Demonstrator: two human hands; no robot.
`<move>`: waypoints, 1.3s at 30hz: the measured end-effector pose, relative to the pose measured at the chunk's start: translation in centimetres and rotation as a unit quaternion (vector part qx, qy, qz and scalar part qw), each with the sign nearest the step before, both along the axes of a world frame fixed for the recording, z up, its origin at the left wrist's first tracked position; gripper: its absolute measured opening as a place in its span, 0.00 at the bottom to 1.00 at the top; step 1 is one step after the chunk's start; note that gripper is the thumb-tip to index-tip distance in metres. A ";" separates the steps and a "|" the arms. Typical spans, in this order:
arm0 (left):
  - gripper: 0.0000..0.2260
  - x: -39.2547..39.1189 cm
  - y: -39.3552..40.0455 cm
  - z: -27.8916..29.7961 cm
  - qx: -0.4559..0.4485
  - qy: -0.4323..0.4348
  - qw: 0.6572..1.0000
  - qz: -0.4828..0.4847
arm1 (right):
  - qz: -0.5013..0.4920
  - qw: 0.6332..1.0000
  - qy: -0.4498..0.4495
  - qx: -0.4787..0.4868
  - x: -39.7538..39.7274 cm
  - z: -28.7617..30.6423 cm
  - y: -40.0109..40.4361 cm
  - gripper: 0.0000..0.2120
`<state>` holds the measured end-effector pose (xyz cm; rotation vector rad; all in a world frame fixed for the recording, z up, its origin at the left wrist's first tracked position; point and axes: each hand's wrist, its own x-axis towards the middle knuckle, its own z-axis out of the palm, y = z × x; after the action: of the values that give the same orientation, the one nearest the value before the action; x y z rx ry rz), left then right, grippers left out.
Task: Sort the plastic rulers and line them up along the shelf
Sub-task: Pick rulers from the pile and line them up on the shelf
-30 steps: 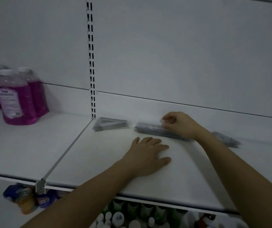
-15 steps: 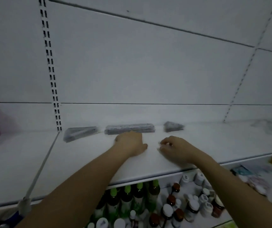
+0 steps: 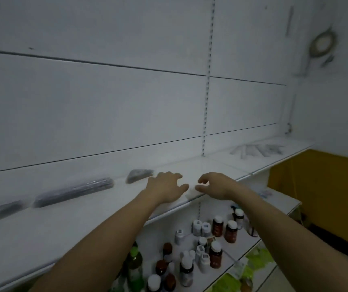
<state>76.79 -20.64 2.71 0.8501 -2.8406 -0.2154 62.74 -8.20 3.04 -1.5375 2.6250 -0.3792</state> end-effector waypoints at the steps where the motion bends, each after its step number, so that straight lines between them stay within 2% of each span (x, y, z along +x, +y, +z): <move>1: 0.27 -1.8 1.2 0.1 -0.001 0.002 1.000 -0.004 | -0.003 1.000 0.001 -0.003 -1.4 0.2 1.3 0.25; 10: 0.27 -17.2 12.3 1.0 0.010 0.018 0.999 -0.040 | -0.045 0.999 -0.002 -0.017 -14.1 1.9 13.9 0.24; 17: 0.27 -26.4 16.2 1.1 0.001 0.006 0.999 -0.053 | -0.081 0.996 0.000 -0.037 -23.6 2.8 19.3 0.23; 26: 0.26 -39.1 15.5 -0.8 0.031 0.000 0.997 -0.065 | -0.121 0.992 -0.027 -0.019 -36.5 -0.1 19.7 0.25; 30: 0.26 -45.8 13.4 -2.0 0.045 0.015 0.997 -0.066 | -0.131 0.991 -0.010 -0.002 -42.9 -1.1 18.9 0.24; 34: 0.24 -52.9 11.3 -2.3 0.071 0.027 0.995 -0.062 | -0.141 0.990 0.001 0.017 -49.9 -0.2 17.3 0.22; 39: 0.21 -59.8 8.4 -2.7 0.084 0.041 0.995 -0.041 | -0.130 0.991 -0.018 -0.003 -57.2 0.3 14.4 0.20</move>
<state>16.99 -12.19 0.04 0.7362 -2.8137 -0.4946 5.55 6.16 3.33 -1.1796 2.8026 -0.4259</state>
